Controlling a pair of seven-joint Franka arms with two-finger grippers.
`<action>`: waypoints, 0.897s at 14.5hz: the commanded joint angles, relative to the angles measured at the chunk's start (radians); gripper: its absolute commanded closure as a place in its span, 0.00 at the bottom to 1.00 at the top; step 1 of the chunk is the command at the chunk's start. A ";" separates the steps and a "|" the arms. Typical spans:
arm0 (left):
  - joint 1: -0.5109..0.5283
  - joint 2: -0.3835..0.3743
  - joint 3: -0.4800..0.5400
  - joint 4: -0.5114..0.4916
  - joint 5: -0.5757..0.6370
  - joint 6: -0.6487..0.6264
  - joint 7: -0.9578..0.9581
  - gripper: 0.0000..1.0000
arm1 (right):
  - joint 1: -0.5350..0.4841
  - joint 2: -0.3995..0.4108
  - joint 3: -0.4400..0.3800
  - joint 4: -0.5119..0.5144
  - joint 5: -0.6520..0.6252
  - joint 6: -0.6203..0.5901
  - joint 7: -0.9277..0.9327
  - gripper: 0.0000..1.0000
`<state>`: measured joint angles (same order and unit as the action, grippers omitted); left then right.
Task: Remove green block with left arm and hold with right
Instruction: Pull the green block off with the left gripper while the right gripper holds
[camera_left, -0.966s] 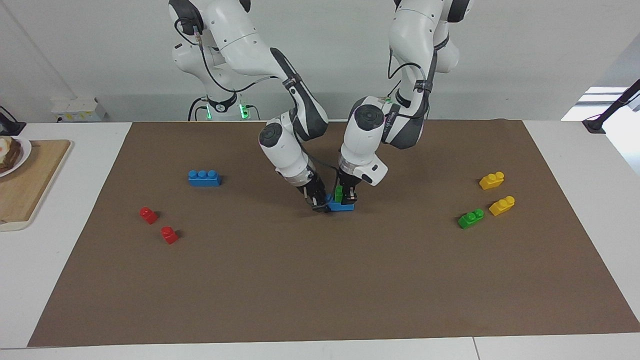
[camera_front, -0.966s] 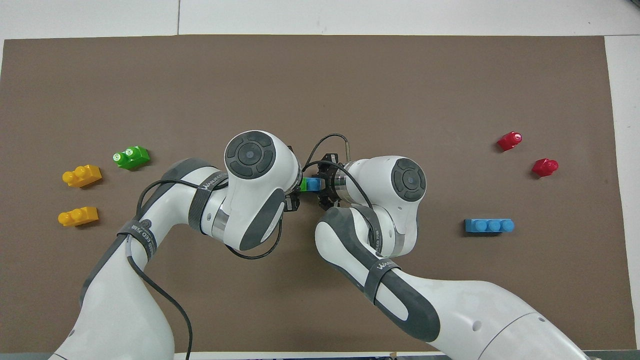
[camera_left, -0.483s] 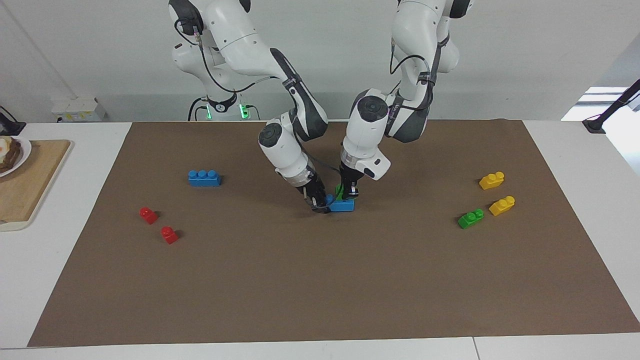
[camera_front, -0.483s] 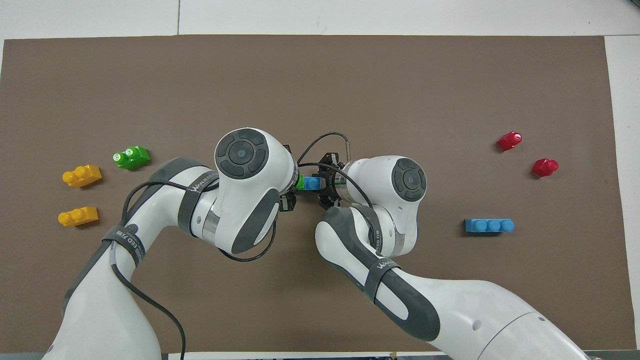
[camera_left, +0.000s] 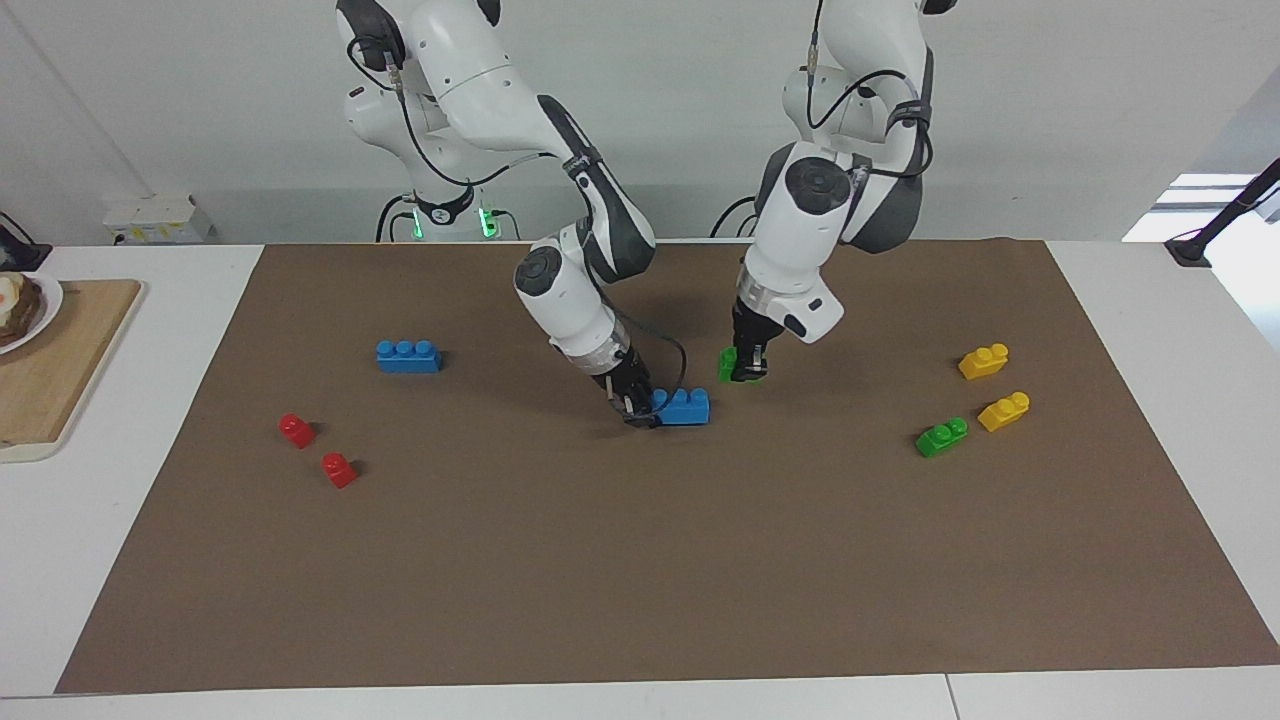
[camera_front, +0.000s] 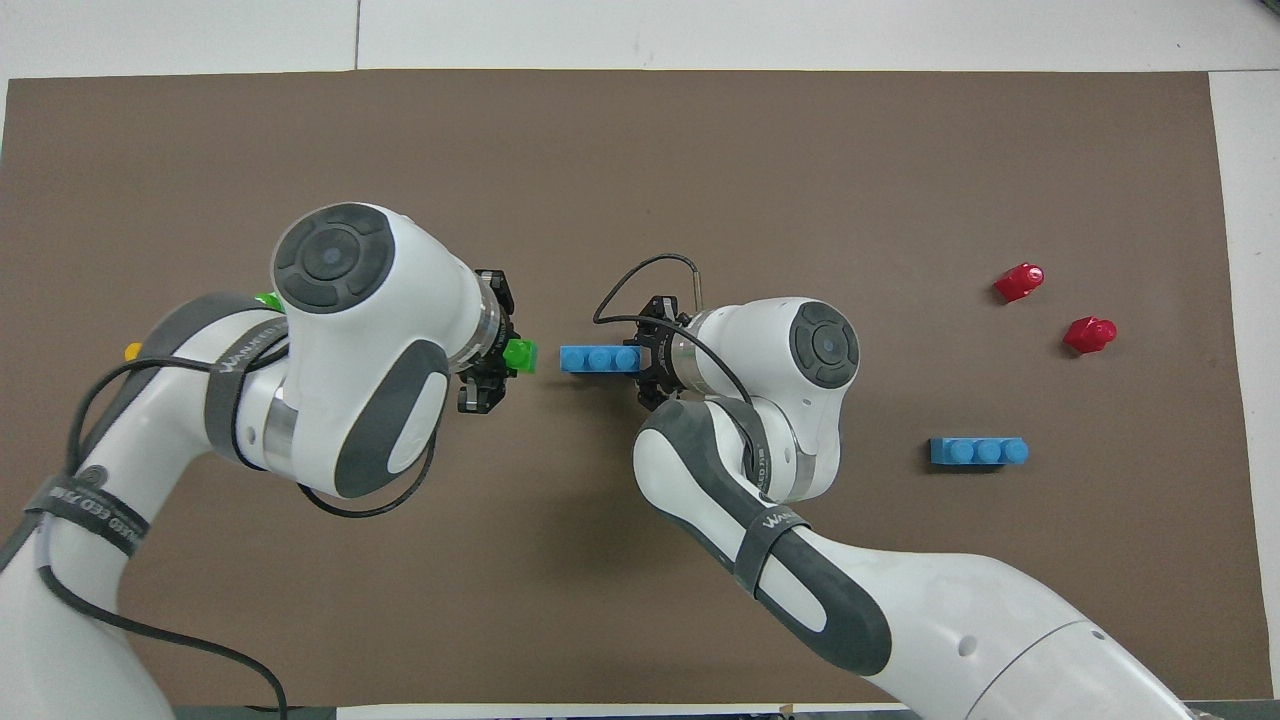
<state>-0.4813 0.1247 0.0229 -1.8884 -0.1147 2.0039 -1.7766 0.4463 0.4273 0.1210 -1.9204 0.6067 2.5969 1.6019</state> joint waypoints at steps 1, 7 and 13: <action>0.082 -0.053 -0.006 -0.049 -0.005 -0.073 0.217 0.87 | -0.081 -0.044 0.006 0.052 0.004 -0.125 -0.033 1.00; 0.272 -0.105 -0.004 -0.075 -0.005 -0.224 0.775 0.87 | -0.294 -0.142 0.003 0.041 -0.010 -0.366 -0.295 1.00; 0.391 -0.111 0.000 -0.103 -0.005 -0.206 1.253 0.96 | -0.556 -0.182 0.003 0.017 -0.073 -0.578 -0.463 1.00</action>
<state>-0.1061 0.0450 0.0311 -1.9457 -0.1154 1.7835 -0.6501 -0.0311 0.2763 0.1095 -1.8624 0.5573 2.0479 1.1920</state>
